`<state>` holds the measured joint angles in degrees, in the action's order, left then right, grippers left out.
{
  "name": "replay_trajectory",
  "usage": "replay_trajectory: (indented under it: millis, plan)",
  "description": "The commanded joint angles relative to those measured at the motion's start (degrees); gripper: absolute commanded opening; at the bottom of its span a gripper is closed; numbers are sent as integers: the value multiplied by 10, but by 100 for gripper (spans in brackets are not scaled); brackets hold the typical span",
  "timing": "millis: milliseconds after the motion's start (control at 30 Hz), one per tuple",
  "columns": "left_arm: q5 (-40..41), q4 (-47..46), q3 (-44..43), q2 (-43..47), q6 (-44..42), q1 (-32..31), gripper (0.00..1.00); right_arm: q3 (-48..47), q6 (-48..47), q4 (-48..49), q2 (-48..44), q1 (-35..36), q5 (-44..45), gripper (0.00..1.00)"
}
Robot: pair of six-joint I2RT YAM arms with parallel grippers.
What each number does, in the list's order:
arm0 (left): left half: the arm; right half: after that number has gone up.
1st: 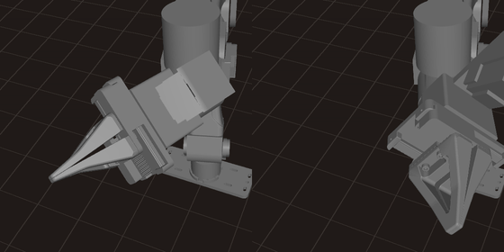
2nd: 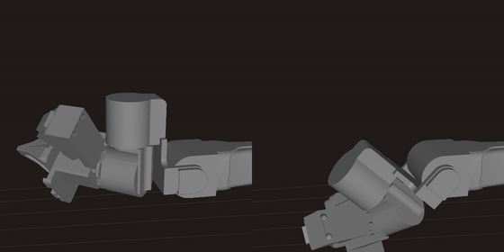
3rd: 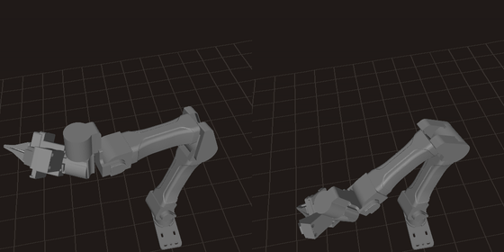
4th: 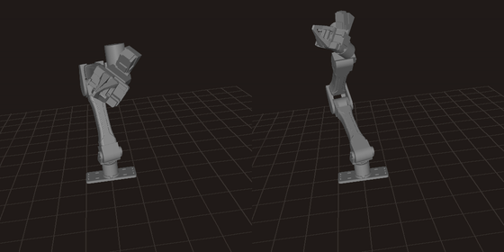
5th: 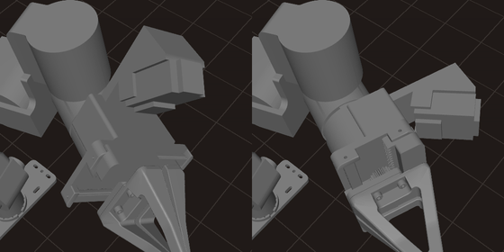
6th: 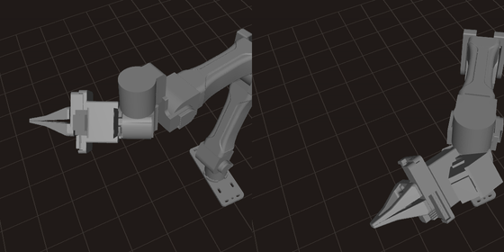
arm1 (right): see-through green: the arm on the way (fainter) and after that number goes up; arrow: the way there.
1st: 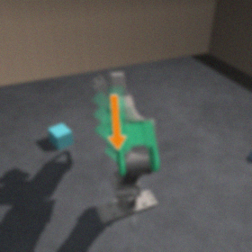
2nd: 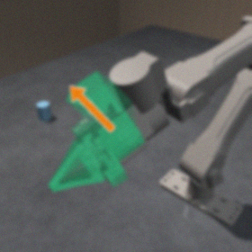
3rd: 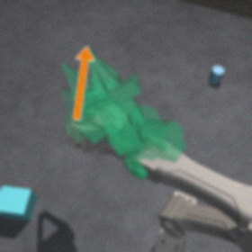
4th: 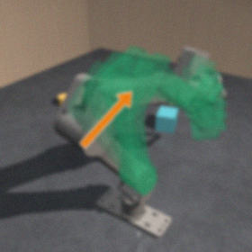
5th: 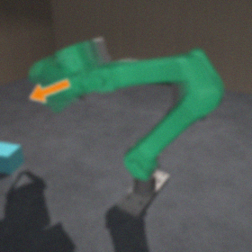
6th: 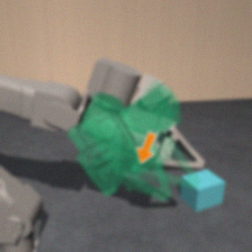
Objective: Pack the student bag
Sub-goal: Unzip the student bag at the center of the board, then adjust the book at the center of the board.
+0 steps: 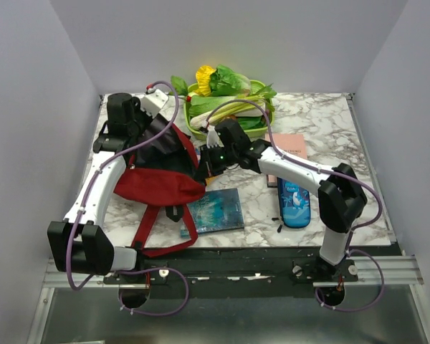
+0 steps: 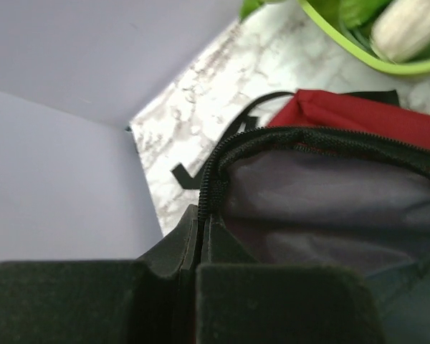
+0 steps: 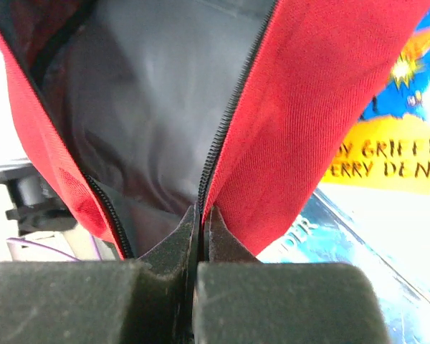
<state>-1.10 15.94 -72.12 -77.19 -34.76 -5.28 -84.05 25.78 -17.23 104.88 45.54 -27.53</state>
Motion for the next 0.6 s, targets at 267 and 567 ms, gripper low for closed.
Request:
replay_trajectory:
  millis: [267,567]
  plan:
    - [-105,129,161,121,-43,6,0,120,-4,-57,-64,-33,92,68]
    - [-113,193,152,145,-80,7,50,205,-5,-47,-117,-78,113,74]
